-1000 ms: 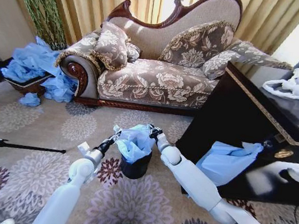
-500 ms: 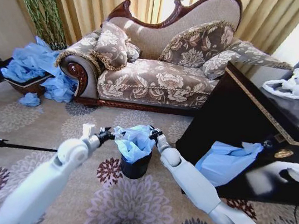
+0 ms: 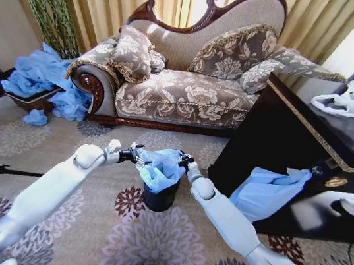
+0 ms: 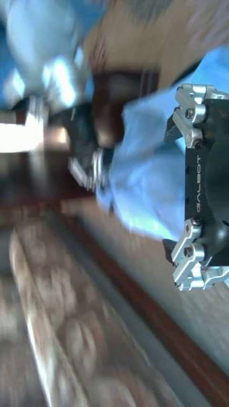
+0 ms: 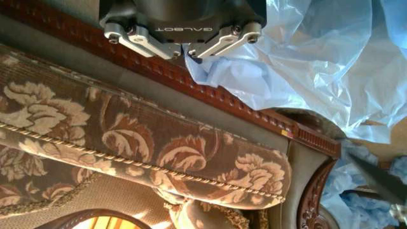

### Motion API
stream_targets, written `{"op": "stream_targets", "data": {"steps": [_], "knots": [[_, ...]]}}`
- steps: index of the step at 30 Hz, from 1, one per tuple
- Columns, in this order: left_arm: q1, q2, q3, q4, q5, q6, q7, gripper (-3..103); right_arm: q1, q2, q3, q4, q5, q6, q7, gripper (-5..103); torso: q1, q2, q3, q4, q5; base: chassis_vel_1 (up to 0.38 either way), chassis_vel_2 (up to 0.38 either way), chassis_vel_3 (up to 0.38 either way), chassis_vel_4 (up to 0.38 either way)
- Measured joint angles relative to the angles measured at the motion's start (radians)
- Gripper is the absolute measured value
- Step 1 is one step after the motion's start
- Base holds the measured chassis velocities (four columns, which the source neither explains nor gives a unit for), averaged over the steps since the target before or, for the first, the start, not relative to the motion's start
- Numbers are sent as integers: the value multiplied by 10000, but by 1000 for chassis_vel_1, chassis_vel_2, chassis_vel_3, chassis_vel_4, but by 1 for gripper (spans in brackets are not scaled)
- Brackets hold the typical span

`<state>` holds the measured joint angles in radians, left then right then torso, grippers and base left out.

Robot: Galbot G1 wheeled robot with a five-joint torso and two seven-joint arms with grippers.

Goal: Place a garbage bag over the trash bin.

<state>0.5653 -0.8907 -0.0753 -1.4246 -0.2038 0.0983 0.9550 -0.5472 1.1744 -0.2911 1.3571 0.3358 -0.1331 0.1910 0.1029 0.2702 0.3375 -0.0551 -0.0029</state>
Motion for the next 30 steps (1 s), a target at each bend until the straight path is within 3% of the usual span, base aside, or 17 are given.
{"op": "stream_targets", "data": {"steps": [2, 11, 14, 19, 30], "knots": [[-469, -335, 255, 476, 700, 24, 603, 100, -48, -16, 93, -12, -11, 39, 0, 0, 0, 0, -1, 0, 3, 0, 0, 0, 0], [-1611, -1370, 971, 1734, 2339, -172, 605, 100, -248, -117, 341, -31, -52, 186, -46, 0, 0, 0, -1, 1, 5, 0, 0, 0, 0], [-1982, -1620, 1233, 1913, 2921, -224, 916, 100, -314, -132, 418, -31, -70, 245, -73, 0, 0, 0, -1, -1, 6, 0, 0, 0, 0], [-2094, -1562, 1292, 1689, 3229, -449, 1612, 100, -367, -50, 564, -104, -114, 306, -107, 0, 0, 0, -1, 3, 4, 0, 0, 0, 0], [-1752, -1500, 1205, 1880, 3132, -567, 2238, 100, -443, -10, 601, -203, -154, 402, -132, 0, -2, 0, -2, 0, 3, 0, 0, 0, 0]]}}
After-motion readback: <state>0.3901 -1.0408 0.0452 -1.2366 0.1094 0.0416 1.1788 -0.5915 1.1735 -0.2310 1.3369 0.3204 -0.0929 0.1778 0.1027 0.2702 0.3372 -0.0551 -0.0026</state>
